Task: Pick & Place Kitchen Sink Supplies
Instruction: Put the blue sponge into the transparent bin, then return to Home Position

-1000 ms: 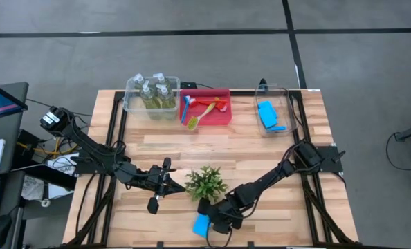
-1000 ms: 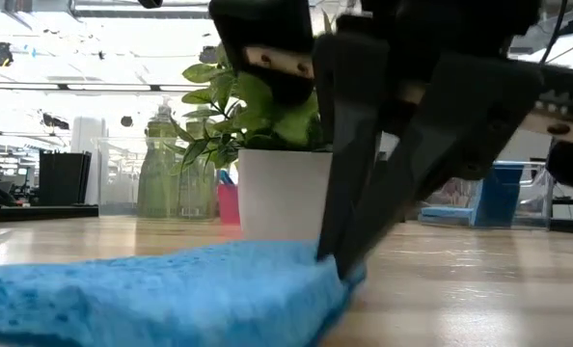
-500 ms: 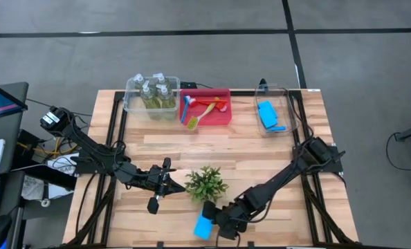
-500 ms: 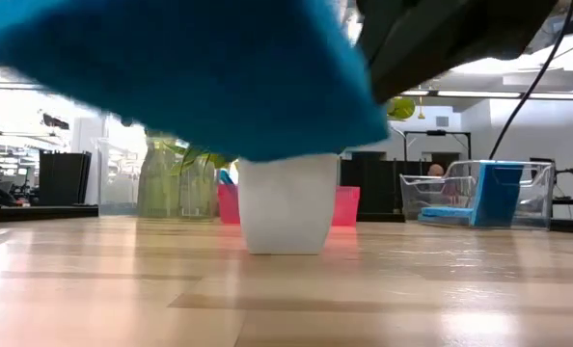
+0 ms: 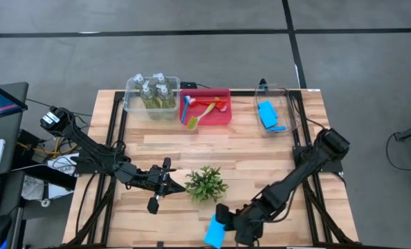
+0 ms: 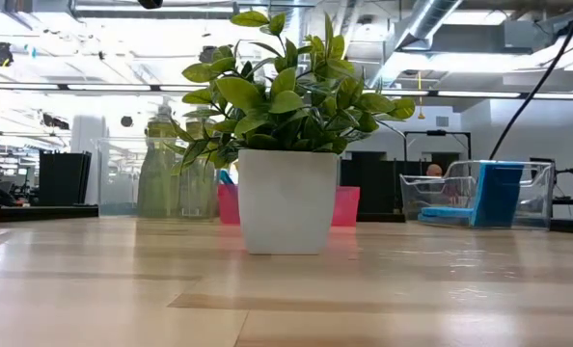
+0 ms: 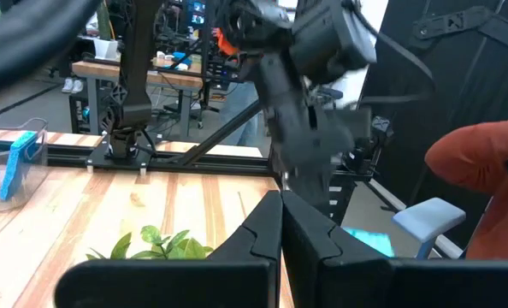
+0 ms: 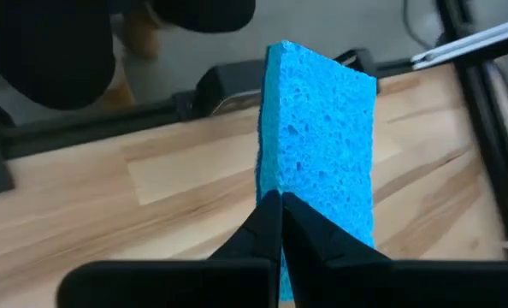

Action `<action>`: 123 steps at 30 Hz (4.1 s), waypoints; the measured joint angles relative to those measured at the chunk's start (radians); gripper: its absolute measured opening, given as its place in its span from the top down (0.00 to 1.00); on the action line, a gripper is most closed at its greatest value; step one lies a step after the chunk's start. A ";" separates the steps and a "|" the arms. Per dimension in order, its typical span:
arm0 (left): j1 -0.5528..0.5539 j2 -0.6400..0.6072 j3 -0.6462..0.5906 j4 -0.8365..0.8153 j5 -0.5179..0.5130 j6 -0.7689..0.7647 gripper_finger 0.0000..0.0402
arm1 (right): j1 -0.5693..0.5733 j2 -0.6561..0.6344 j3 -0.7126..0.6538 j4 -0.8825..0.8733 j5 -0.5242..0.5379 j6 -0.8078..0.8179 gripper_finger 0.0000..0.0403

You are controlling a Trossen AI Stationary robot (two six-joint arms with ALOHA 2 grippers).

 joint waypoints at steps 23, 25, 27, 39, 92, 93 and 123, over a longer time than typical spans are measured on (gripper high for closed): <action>0.000 0.000 0.000 0.000 0.000 0.000 0.99 | -0.149 -0.370 0.000 -0.297 0.180 0.140 1.00; 0.000 0.000 0.000 0.000 0.000 0.000 0.99 | -0.197 -0.397 0.000 -0.333 0.194 0.160 1.00; 0.000 0.000 0.000 0.000 0.000 0.000 0.99 | -0.252 -0.423 0.000 -0.369 0.201 0.175 1.00; 0.000 0.000 0.000 0.000 0.000 0.000 0.99 | -0.664 -0.518 0.000 -0.538 0.204 0.297 1.00; 0.004 -0.005 0.000 -0.005 0.002 0.010 0.99 | -1.358 -0.519 -0.422 -0.516 0.244 0.561 0.58; 0.008 -0.006 0.000 -0.001 0.001 0.031 0.99 | -1.355 -0.519 -0.422 -0.524 0.244 0.561 0.56; -0.229 -0.554 -0.257 -0.067 -0.277 0.283 0.99 | -0.921 -0.682 -0.421 -0.396 -0.200 0.717 0.52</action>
